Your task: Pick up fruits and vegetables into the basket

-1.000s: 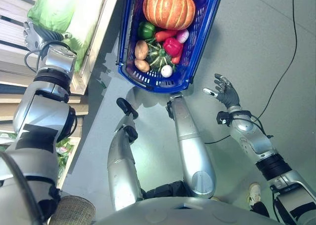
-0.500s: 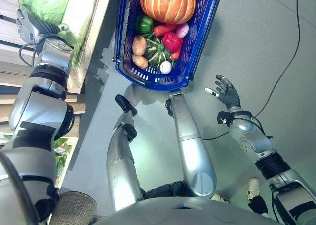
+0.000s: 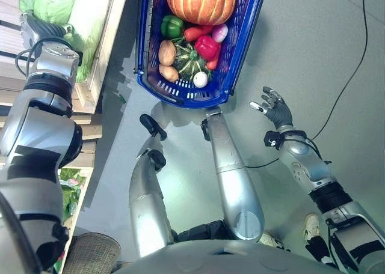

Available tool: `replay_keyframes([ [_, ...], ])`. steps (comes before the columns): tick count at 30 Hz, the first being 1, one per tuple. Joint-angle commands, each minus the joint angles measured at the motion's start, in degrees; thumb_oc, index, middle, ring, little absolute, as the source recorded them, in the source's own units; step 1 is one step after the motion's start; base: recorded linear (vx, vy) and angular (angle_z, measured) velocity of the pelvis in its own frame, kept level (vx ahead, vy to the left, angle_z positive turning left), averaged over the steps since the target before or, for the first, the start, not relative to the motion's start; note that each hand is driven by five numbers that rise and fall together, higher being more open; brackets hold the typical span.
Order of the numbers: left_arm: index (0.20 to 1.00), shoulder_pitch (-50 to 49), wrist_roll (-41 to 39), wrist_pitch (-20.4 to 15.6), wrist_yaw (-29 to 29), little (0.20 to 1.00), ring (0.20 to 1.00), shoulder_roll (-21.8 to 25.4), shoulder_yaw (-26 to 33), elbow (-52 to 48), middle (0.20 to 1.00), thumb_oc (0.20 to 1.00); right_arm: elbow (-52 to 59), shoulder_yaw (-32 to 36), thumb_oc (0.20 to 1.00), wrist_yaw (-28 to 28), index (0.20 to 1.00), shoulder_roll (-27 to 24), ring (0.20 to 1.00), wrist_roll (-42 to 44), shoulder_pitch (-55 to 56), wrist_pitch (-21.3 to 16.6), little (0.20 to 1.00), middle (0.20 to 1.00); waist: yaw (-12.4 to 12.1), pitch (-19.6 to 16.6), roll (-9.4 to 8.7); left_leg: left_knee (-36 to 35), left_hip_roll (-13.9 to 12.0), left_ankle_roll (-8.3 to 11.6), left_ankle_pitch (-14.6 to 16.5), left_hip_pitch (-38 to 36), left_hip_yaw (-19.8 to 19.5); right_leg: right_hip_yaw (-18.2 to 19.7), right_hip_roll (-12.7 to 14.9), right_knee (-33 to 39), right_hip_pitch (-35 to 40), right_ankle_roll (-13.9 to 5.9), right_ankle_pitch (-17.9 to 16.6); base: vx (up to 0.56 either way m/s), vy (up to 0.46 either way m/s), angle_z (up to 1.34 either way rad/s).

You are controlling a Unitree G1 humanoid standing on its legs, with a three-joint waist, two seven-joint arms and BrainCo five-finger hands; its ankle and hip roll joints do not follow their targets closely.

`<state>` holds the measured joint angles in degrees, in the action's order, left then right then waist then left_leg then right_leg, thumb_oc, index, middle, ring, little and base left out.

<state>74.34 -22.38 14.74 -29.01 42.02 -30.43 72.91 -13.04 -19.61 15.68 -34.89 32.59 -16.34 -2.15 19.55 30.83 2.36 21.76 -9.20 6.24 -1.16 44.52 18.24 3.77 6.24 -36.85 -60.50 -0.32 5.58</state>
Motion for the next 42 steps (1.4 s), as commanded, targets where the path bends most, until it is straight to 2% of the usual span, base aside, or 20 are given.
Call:
replay_keyframes([
  [1,0.200,-4.5,-5.8,-0.1,5.3,0.200,0.200,-4.7,2.8,2.4,0.200,0.200,2.0,0.1,1.000,-0.2,1.000,-0.4,1.000,0.5,2.0,-0.5,1.000,1.000,2.6,-1.0,-1.36,8.8,-0.7,0.74,5.7,3.2,0.1,0.5,-1.3,3.2,1.6,-2.50,-0.5,0.00,0.000,0.00],
  [6,0.200,-5.8,-10.1,-0.4,4.0,0.200,0.200,-4.8,5.6,2.0,0.200,0.200,2.8,0.5,1.000,-0.1,1.000,-0.6,1.000,0.3,2.6,-0.4,1.000,1.000,2.5,-1.0,-1.44,8.6,-0.8,0.84,5.7,1.9,0.3,0.1,-0.8,3.6,2.8,-2.40,-0.3,0.00,0.000,0.00],
  [17,0.200,-9.8,-11.6,-0.5,4.6,0.200,0.200,-5.4,8.4,0.5,0.200,0.200,4.5,1.1,1.000,0.4,1.000,-0.1,1.000,-0.4,3.2,0.1,1.000,1.000,2.1,-1.0,-1.59,7.9,-0.8,0.82,5.3,0.1,0.2,-0.4,-0.7,4.1,4.7,-1.95,-0.1,0.00,0.000,0.00],
  [22,0.200,-12.6,-11.9,-2.2,2.8,0.200,0.200,-5.0,10.3,-1.5,0.200,0.200,6.2,1.5,1.000,-0.2,1.000,-0.5,1.000,-0.9,4.0,-0.2,1.000,1.000,1.6,-1.0,-1.65,7.6,-0.7,0.66,5.4,-1.6,0.2,-0.8,-0.5,4.1,6.6,-1.65,0.5,0.01,0.017,-0.04],
  [26,0.200,-14.9,-11.6,-4.8,1.7,0.200,0.200,-4.4,12.1,-3.6,0.200,0.200,8.7,2.3,1.000,-1.9,1.000,-0.8,1.000,-1.0,4.9,-2.4,1.000,1.000,1.2,-1.0,-1.37,6.8,-0.3,0.55,5.2,-3.7,0.2,-1.2,0.0,4.3,8.7,-1.54,1.1,0.00,0.016,0.00],
  [30,0.200,-18.6,-12.9,-7.3,2.6,0.200,0.200,-4.0,14.7,-7.4,0.200,0.200,12.2,3.6,1.000,-2.6,1.000,-1.5,1.000,-4.3,6.2,-2.5,1.000,1.000,0.5,-1.0,-1.06,5.9,0.3,0.58,5.3,-6.9,0.2,-2.1,1.0,4.5,11.9,-1.60,1.7,0.02,0.037,-0.01],
  [37,0.200,-25.9,-15.9,-14.1,4.5,0.200,0.200,-3.6,19.5,-16.7,0.200,0.200,15.9,6.9,1.000,-4.5,1.000,-2.4,1.000,-5.9,7.3,-3.4,1.000,1.000,-1.4,-1.0,-0.57,4.5,0.9,0.16,5.4,-12.0,-0.4,-3.8,2.4,5.5,17.6,-1.83,2.6,0.00,-0.005,0.08],
  [42,0.200,-32.3,-12.2,-20.1,3.7,0.200,0.200,-3.7,22.0,-25.5,0.200,0.200,17.8,10.4,1.000,-8.8,1.000,-2.4,1.000,-2.5,8.4,-5.9,1.000,1.000,-3.4,-1.0,-0.49,4.2,1.7,-0.42,6.1,-15.4,-1.5,-5.3,3.1,5.9,22.1,-1.91,3.4,0.00,-0.034,0.11],
])
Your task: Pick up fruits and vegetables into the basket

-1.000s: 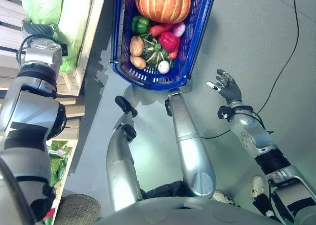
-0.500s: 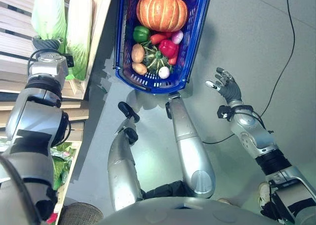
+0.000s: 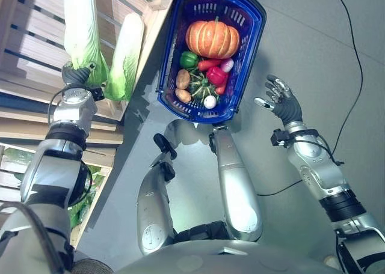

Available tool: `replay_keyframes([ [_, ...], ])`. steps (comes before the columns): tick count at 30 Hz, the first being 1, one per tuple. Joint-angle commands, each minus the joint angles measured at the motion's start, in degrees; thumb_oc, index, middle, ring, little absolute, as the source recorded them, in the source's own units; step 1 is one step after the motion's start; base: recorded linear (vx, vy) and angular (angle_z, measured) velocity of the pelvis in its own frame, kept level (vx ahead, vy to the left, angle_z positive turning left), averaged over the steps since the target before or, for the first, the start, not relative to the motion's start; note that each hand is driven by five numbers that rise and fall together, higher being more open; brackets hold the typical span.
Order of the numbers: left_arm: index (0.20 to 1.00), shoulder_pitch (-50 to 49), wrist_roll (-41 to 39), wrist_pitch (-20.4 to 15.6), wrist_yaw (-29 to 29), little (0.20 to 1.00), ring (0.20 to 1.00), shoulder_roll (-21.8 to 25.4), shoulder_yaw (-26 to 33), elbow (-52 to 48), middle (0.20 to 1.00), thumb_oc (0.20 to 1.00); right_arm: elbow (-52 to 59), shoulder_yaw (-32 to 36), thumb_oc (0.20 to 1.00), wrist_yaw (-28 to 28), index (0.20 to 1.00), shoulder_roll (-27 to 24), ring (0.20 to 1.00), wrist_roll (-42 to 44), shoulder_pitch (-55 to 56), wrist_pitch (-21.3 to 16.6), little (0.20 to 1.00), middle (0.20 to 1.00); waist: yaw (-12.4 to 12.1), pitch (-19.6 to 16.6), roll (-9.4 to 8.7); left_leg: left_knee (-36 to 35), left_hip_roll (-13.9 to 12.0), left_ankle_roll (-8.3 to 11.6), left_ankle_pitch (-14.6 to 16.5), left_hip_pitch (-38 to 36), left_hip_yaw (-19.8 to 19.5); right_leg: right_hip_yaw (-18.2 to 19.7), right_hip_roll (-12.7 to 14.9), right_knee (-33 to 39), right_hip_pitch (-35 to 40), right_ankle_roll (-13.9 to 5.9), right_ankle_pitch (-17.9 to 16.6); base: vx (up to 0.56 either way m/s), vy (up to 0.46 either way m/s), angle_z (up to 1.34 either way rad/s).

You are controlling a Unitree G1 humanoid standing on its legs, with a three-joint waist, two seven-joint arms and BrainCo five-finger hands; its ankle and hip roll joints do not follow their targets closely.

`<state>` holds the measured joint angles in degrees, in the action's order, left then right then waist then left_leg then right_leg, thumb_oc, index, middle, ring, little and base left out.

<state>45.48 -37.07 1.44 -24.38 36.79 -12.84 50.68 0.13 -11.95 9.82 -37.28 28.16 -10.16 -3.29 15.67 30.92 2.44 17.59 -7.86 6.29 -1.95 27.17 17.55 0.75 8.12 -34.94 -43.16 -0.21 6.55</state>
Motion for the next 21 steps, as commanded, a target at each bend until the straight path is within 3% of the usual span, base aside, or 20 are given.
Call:
replay_keyframes([
  [1,0.200,-4.3,3.2,-7.5,-1.2,0.200,0.200,1.6,4.6,-4.5,0.200,0.200,5.0,3.2,1.000,-3.8,1.000,0.0,1.000,2.3,2.4,-5.1,1.000,1.000,0.3,-1.1,-0.59,8.4,0.3,-0.56,7.0,1.5,-0.9,-2.5,1.3,4.1,5.4,-2.05,2.4,0.00,-0.031,0.11],
  [6,0.200,-8.8,8.5,-12.9,-1.6,0.200,0.200,0.9,5.0,-12.1,0.200,0.200,6.6,5.1,1.000,-8.5,1.000,0.9,1.000,4.5,-0.3,-6.1,1.000,1.000,-2.1,-1.1,-0.48,8.2,0.6,-1.08,7.5,-1.4,-1.6,-4.0,2.0,5.2,9.9,-2.37,2.6,-0.01,-0.065,0.12],
  [7,0.200,-9.4,10.0,-13.8,-1.6,0.200,0.200,0.6,5.1,-13.7,0.200,0.200,6.7,5.1,1.000,-8.7,1.000,1.4,1.000,4.9,-1.6,-5.8,1.000,1.000,-2.8,-1.1,-0.51,7.7,0.5,-1.77,6.0,-1.3,-1.2,-4.6,2.2,6.1,10.2,-1.98,0.9,0.00,-0.068,0.13],
  [8,0.200,-9.6,10.3,-13.9,-1.6,0.200,0.200,0.6,5.1,-13.9,0.200,0.200,6.6,5.0,1.000,-8.7,1.000,1.4,1.000,4.9,-1.7,-5.9,1.000,1.000,-2.8,-1.1,-0.48,8.1,0.6,-1.22,7.6,-2.1,-1.8,-4.4,2.2,5.5,11.0,-2.42,2.5,-0.07,-0.095,0.22],
  [10,0.200,-10.7,14.0,-15.5,-1.6,0.200,0.200,0.4,4.6,-18.5,0.200,0.200,6.7,4.3,1.000,-7.4,1.000,2.5,1.000,5.5,-5.4,-5.7,1.000,1.000,-4.5,-1.1,-0.82,7.8,0.5,-2.06,6.4,-2.7,-1.7,-5.6,2.6,6.6,12.4,-2.17,0.7,-0.04,-0.126,0.18],
  [15,0.200,-11.9,18.9,-15.7,-0.3,0.200,0.200,1.4,3.4,-27.0,0.200,0.200,6.9,2.8,1.000,-4.2,1.000,6.4,1.000,8.9,-12.1,-4.1,1.000,1.000,-7.5,-1.1,-1.79,7.9,0.7,-2.66,7.2,-4.8,-3.2,-7.4,3.1,7.6,16.2,-2.46,0.1,0.00,-0.136,0.14],
  [21,0.200,-12.4,23.0,-16.1,2.9,0.200,0.200,1.7,1.5,-34.4,0.200,0.200,7.8,-0.4,1.000,-4.6,1.000,10.3,1.000,13.3,-19.4,-4.6,1.000,1.000,-10.6,-1.4,-2.27,7.7,1.3,-3.29,7.5,-7.1,-4.6,-9.1,3.7,8.7,19.9,-2.87,-0.6,0.01,-0.103,0.16],
])
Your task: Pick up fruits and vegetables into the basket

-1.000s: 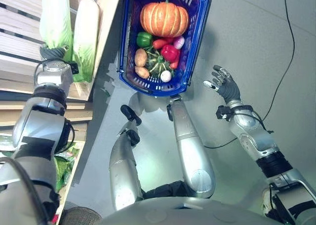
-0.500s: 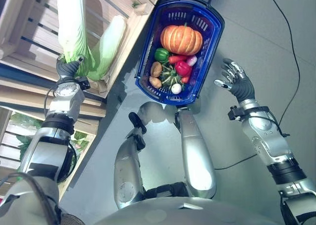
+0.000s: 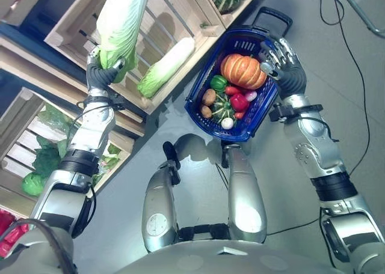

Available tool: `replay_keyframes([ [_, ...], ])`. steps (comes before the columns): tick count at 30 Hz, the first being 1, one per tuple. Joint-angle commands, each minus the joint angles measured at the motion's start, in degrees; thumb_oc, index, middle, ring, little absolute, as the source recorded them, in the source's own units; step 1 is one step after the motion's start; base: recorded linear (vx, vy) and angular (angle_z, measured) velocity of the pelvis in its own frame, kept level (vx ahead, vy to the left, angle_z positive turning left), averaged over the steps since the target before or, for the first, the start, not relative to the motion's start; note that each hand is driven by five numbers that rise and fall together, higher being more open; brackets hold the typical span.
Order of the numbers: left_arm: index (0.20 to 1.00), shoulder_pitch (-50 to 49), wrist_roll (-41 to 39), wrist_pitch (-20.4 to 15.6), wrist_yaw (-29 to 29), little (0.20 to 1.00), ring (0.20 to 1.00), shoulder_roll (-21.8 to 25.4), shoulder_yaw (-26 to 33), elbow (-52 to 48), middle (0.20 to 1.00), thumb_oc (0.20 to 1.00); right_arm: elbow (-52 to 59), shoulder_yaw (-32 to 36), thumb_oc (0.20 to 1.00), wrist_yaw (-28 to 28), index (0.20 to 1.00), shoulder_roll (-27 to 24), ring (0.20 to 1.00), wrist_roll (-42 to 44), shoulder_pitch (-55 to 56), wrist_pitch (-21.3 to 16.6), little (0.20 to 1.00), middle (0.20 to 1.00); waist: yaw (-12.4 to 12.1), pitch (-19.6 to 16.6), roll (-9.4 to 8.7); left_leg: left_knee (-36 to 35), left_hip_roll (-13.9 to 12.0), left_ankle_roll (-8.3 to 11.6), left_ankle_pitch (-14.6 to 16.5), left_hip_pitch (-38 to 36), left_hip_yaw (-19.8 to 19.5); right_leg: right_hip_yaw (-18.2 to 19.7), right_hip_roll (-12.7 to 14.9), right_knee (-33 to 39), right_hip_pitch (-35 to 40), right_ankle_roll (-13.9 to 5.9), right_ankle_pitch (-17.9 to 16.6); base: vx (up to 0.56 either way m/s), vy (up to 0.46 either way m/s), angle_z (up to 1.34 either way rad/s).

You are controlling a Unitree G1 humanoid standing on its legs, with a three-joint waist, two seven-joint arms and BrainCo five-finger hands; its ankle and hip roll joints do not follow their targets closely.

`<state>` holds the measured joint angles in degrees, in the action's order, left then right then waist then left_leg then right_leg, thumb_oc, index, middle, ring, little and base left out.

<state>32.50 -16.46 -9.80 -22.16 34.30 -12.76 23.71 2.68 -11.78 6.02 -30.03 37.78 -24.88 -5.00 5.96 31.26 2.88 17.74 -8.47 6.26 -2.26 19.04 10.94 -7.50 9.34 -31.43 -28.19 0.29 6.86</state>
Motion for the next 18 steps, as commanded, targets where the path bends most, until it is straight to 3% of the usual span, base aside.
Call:
replay_keyframes([
  [1,0.200,0.5,3.0,-4.9,1.3,0.200,0.200,3.9,1.1,-8.7,0.200,0.200,5.4,-1.2,1.000,-0.9,1.000,3.9,1.000,4.5,-5.6,-3.1,1.000,1.000,-1.5,-2.0,-2.79,7.7,2.0,-3.39,8.0,0.8,1.8,-1.2,2.6,5.4,5.5,-3.46,-1.0,0.03,-0.097,0.15],
  [9,0.200,1.0,7.9,-4.4,4.7,0.200,0.200,3.1,-1.8,-14.6,0.200,0.200,3.9,-4.4,1.000,1.8,1.000,8.6,1.000,10.0,-9.7,-3.1,1.000,1.000,-4.2,-3.4,-3.40,7.5,2.7,-3.94,8.5,-1.4,0.5,-2.8,3.3,6.8,9.0,-4.00,-1.6,0.03,-0.075,0.15],
  [18,0.200,2.1,13.8,-2.7,3.6,0.200,0.200,1.6,-6.3,-16.2,0.200,0.200,1.0,-6.4,1.000,6.5,1.000,13.3,1.000,16.8,-10.9,-4.0,1.000,1.000,-5.4,-4.0,-3.69,6.8,2.9,-4.10,8.6,-3.4,0.3,-3.7,3.5,8.5,11.7,-4.38,-2.2,0.01,-0.033,0.09],
])
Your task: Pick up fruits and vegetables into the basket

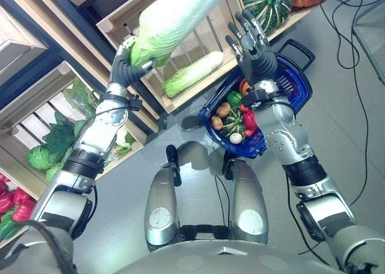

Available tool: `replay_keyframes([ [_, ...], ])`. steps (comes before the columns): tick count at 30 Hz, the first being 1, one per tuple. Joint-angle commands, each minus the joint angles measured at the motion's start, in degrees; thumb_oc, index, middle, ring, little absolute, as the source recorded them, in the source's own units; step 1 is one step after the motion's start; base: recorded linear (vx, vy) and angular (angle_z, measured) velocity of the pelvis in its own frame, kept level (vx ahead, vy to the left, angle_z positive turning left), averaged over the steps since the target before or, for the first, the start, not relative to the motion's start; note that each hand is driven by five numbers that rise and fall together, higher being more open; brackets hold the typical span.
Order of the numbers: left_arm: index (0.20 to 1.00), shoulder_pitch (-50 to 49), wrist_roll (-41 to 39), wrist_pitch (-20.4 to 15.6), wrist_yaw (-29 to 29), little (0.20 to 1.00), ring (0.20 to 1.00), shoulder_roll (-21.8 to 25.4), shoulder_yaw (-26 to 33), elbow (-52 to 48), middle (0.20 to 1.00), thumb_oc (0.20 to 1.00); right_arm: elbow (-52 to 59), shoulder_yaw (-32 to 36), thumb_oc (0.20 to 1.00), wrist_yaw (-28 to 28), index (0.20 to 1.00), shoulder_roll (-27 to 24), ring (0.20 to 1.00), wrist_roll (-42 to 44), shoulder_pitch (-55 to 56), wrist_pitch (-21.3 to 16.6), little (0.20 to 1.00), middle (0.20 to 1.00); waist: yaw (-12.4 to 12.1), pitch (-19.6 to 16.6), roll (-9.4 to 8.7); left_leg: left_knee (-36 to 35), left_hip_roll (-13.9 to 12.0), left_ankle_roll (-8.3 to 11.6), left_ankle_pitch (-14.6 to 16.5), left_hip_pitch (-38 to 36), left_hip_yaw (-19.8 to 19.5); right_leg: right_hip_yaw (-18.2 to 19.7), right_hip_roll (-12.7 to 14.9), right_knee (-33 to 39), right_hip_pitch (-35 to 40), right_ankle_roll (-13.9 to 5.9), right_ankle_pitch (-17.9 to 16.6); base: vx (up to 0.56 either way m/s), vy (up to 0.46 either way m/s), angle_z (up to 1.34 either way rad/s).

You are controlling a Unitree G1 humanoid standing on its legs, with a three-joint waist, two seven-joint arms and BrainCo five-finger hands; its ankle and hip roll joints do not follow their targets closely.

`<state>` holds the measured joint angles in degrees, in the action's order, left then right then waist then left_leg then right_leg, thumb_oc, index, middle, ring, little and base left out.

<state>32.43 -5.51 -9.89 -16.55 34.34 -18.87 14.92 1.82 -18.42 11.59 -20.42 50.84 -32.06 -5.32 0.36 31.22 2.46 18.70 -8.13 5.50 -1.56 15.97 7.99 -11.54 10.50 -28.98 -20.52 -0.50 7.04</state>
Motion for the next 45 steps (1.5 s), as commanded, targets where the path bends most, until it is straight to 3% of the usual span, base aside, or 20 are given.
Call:
replay_keyframes([
  [1,0.200,2.5,3.3,-2.3,-2.1,0.200,0.200,1.4,-0.8,-7.5,0.200,0.200,1.5,0.1,1.000,1.1,1.000,4.3,1.000,4.9,-3.8,-4.1,1.000,1.000,0.1,-4.1,-3.30,5.6,2.6,-3.33,8.0,-0.5,3.2,0.2,2.3,6.3,4.3,-3.62,-2.4,-0.01,-0.016,0.04],
  [9,0.200,3.0,4.7,3.1,-0.9,0.200,0.200,0.4,-4.4,-8.4,0.200,0.200,0.0,-0.9,1.000,1.6,1.000,5.9,1.000,8.8,-4.7,-4.6,1.000,1.000,-0.6,-4.5,-3.28,5.3,2.6,-3.20,8.0,-1.2,2.9,-0.6,2.5,7.0,5.7,-3.81,-2.5,0.00,-0.006,0.06],
  [22,0.200,4.8,13.6,5.7,-5.3,0.200,0.200,-0.8,-7.7,-9.0,0.200,0.200,-4.7,-0.9,1.000,4.8,1.000,8.6,1.000,19.3,-4.7,-3.0,1.000,1.000,-1.3,-4.8,-3.36,5.1,2.8,-3.06,8.3,-1.7,2.4,-1.4,2.8,7.5,6.9,-4.02,-2.3,0.00,0.000,0.03],
  [33,0.200,7.6,29.6,8.1,-8.6,0.200,0.200,-0.1,-11.7,-8.8,0.200,0.200,-6.3,-2.2,1.000,4.1,1.000,9.5,1.000,27.6,-6.0,-1.5,1.000,1.000,-1.9,-5.2,-4.01,4.7,2.6,-2.78,8.6,-2.2,2.3,-1.7,2.8,8.4,7.7,-4.30,-2.4,0.00,0.000,0.00],
  [43,0.200,9.4,42.2,10.2,-6.7,0.200,0.200,0.5,-16.1,-9.7,0.200,0.200,-7.5,-3.2,1.000,5.6,1.000,9.4,1.000,29.2,-7.1,-0.2,1.000,1.000,-2.2,-6.0,-4.47,3.8,2.6,-2.66,8.1,-2.4,2.2,-2.1,2.8,9.6,8.1,-4.48,-3.1,0.00,-0.002,0.01],
  [45,0.200,10.1,48.5,10.8,-7.7,0.200,0.200,1.2,-17.5,-10.1,0.200,0.200,-8.5,-3.5,1.000,5.7,1.000,9.1,1.000,31.4,-7.6,0.4,1.000,1.000,-2.3,-6.0,-4.39,3.8,2.4,-2.48,8.7,-2.9,2.3,-2.3,2.8,9.6,8.6,-4.61,-2.6,0.00,0.000,0.00],
])
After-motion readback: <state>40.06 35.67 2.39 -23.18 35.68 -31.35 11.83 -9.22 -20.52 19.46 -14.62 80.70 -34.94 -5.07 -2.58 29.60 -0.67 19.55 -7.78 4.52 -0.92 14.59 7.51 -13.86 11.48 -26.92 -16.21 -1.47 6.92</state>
